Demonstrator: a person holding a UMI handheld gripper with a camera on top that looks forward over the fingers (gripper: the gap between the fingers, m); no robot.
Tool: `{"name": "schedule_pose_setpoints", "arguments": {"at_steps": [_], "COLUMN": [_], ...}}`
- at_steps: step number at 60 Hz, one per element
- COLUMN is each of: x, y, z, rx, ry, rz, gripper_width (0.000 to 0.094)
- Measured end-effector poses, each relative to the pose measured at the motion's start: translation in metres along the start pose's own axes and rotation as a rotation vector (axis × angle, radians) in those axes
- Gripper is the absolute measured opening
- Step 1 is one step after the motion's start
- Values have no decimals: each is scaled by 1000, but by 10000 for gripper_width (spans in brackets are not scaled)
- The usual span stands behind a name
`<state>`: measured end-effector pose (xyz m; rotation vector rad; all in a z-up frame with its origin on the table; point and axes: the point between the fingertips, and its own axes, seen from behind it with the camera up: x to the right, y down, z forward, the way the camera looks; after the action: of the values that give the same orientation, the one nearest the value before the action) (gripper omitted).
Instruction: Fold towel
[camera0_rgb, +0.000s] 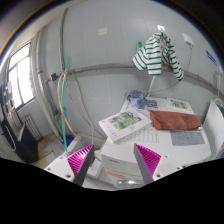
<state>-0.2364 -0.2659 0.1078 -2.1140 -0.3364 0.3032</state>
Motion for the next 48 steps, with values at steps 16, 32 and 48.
{"name": "schedule_pose_setpoints", "arguments": {"at_steps": [16, 32, 48], "x": [94, 200, 221], "y": [-19, -33, -18], "z": [61, 172, 219], "rx": [-2, -48, -108], "ry": [167, 199, 118], "rz": [-78, -112, -123], "gripper_width": [833, 794, 362]}}
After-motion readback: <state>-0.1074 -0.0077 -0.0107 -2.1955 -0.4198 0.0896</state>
